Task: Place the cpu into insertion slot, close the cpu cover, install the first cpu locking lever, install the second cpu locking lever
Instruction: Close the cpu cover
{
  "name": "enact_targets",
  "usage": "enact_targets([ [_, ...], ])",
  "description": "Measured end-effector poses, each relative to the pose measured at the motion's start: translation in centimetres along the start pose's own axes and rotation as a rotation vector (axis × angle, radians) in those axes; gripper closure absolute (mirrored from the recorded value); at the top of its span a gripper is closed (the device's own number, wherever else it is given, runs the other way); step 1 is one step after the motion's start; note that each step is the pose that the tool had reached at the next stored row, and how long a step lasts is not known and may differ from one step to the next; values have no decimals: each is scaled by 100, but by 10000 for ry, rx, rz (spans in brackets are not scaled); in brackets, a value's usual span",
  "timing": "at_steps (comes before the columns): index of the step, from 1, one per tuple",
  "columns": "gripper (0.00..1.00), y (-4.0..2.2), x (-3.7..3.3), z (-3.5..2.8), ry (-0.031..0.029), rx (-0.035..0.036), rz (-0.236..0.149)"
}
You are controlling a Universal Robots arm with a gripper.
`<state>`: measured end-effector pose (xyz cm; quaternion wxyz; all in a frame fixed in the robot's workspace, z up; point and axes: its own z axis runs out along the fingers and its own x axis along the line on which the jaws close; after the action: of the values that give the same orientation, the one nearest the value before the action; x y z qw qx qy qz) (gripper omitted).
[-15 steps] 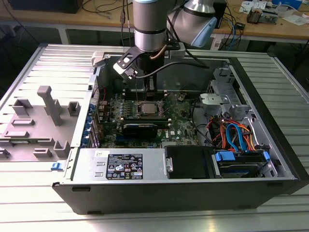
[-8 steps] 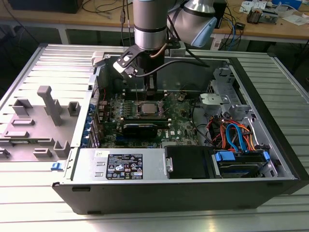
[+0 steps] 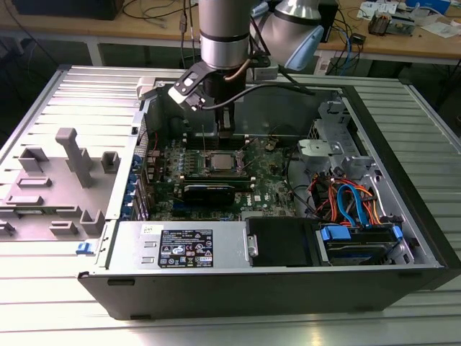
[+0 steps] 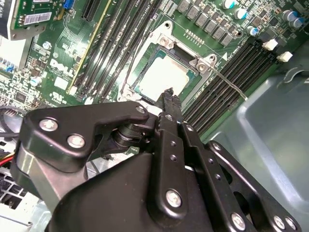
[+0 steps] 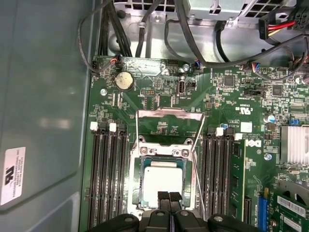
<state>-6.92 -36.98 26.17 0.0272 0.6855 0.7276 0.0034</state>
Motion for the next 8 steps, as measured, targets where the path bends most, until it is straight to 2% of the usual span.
enact_targets([
  [4,89,2,-2,-57,0,-1,0],
  [8,89,7,-5,-154,0,0,0],
])
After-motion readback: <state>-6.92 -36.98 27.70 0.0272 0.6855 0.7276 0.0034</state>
